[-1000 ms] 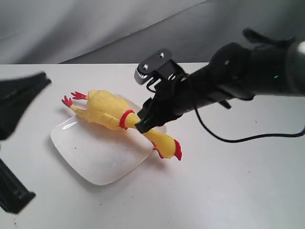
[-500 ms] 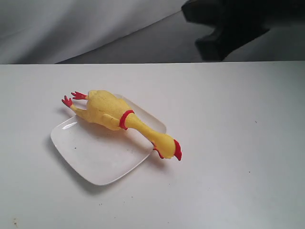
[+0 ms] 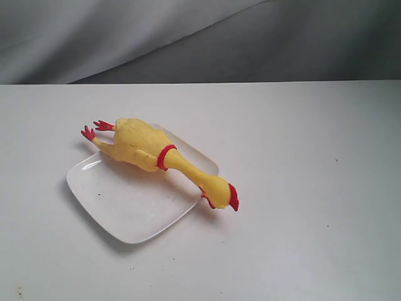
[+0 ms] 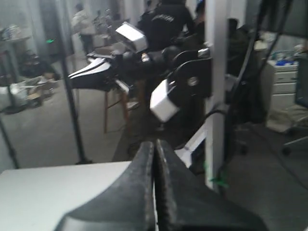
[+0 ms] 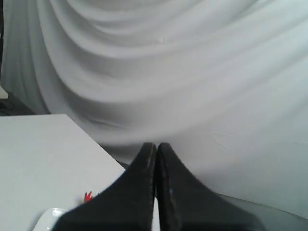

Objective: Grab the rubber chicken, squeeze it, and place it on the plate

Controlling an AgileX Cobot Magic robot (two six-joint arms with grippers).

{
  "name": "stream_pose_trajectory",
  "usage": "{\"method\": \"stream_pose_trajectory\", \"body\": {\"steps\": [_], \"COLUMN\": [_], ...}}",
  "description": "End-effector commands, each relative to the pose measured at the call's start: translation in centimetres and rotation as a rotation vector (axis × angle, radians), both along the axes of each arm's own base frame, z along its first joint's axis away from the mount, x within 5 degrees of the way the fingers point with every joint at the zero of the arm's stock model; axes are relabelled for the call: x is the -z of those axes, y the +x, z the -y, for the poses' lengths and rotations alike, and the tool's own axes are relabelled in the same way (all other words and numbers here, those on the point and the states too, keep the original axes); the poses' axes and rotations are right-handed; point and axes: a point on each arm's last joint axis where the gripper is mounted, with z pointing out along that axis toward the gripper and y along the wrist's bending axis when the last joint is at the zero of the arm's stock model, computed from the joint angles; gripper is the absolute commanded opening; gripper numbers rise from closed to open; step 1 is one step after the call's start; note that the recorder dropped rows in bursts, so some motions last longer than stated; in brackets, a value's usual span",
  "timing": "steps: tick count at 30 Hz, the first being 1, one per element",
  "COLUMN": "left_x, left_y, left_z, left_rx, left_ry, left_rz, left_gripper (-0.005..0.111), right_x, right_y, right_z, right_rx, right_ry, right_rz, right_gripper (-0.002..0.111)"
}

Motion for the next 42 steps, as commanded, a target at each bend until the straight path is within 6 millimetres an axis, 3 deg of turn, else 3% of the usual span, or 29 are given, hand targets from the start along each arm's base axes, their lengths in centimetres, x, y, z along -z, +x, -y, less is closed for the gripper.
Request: {"method": "stream_pose_trajectory", "body": {"steps": [1, 10, 13, 29, 34, 38, 42], "left_x": [1.2, 5.7, 5.8, 5.8, 5.8, 5.4, 3.9], "left_y": [-0.7, 0.2, 0.7, 1.2, 3.7, 5.6, 4.1], "left_z": [2.1, 8.7, 9.0, 8.9, 7.7, 4.1, 1.0], "left_rx": [0.092, 0.042, -0.006, -0.063, -0.363, -0.829, -1.188], "left_ry": [0.026, 0.222, 0.254, 0.257, 0.259, 0.168, -0.034], "left_rz": [-0.030, 0.127, 0.194, 0.167, 0.068, -0.051, 0.008], "left_gripper": [0.000, 0.000, 0.000, 0.000, 0.000, 0.000, 0.000], "right_x": [1.9, 6.3, 6.7, 6.8, 6.8, 6.8, 6.8], "right_y": [-1.5, -2.2, -2.2, -2.3, -2.3, -2.3, -2.3], "right_z": [0.9, 1.7, 1.6, 1.5, 1.5, 1.5, 1.5], "right_rx": [-0.019, 0.018, 0.009, -0.005, -0.004, -0.003, -0.003], "right_ry": [0.109, 0.132, 0.138, 0.146, 0.149, 0.147, 0.147], "right_rz": [-0.028, -0.040, -0.076, -0.104, -0.102, -0.100, -0.100], "right_gripper": [0.000, 0.000, 0.000, 0.000, 0.000, 0.000, 0.000]}}
